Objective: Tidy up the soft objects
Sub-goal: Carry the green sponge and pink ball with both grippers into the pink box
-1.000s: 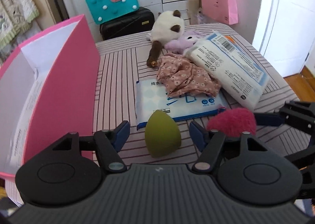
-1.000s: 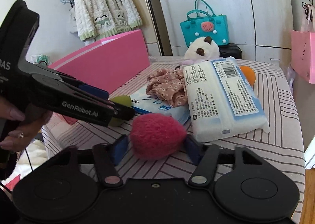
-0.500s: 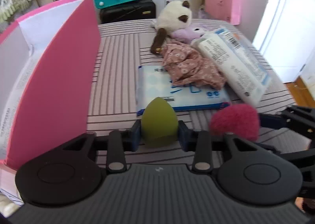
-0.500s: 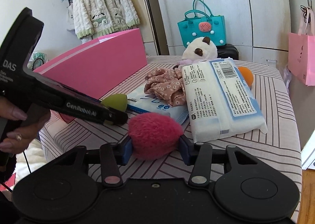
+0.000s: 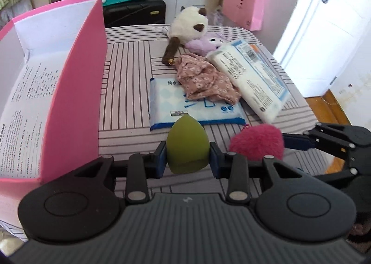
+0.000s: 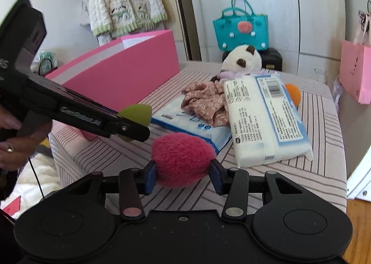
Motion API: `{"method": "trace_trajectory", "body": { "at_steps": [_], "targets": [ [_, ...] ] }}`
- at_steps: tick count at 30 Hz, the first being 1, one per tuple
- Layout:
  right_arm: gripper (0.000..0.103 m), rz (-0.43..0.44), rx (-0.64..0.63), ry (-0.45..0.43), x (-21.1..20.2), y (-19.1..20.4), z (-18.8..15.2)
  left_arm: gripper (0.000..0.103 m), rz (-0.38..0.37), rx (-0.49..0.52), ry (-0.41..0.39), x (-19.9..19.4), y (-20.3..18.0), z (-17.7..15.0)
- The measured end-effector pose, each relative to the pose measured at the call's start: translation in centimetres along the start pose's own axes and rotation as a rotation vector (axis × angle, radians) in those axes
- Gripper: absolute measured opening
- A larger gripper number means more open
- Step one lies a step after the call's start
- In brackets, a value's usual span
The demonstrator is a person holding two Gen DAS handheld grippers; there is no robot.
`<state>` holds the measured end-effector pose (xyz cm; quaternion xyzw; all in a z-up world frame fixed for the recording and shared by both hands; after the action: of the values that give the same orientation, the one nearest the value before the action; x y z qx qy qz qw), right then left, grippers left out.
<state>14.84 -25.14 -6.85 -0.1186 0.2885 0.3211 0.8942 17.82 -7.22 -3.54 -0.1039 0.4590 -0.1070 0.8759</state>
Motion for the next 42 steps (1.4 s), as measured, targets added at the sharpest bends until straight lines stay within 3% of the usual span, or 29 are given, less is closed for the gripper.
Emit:
{"method": "trace_trajectory", "body": {
  "at_steps": [9, 16, 27, 35, 42],
  "targets": [
    [0.052, 0.043, 0.038, 0.075, -1.5, 0.6, 1.1, 0.036, -0.082, 0.023, 0.110, -2.9, 1.2, -0.7],
    [0.052, 0.123, -0.014, 0.103, -3.0, 2.2, 2.7, 0.036, -0.073, 0.098, 0.171, -5.5, 2.4, -1.2],
    [0.052, 0.225, -0.079, 0.123, -4.3, 3.9, 6.6, 0.036, -0.050, 0.124, 0.213, -9.8, 4.3, -1.8],
    [0.052, 0.288, -0.186, 0.116, -4.7, 6.5, 9.6, 0.036, -0.043, 0.116, 0.184, -12.6, 6.1, -1.5],
    [0.052, 0.288, -0.271, 0.101, -4.1, 8.1, 12.3, 0.036, -0.027, 0.112, 0.072, -15.1, 8.0, 0.2]
  ]
}}
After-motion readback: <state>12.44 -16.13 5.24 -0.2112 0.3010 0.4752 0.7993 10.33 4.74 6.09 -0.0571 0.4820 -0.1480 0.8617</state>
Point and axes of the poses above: each gripper's, at about its wrist camera, not at the fingertips, and x roughly the way its jaws point, y to its left, z to its top, the point moved 2 cm from there along x, roughly the way its jaws point, and after that the axes turned 15 degrees about -x, right-handed, at the moved point
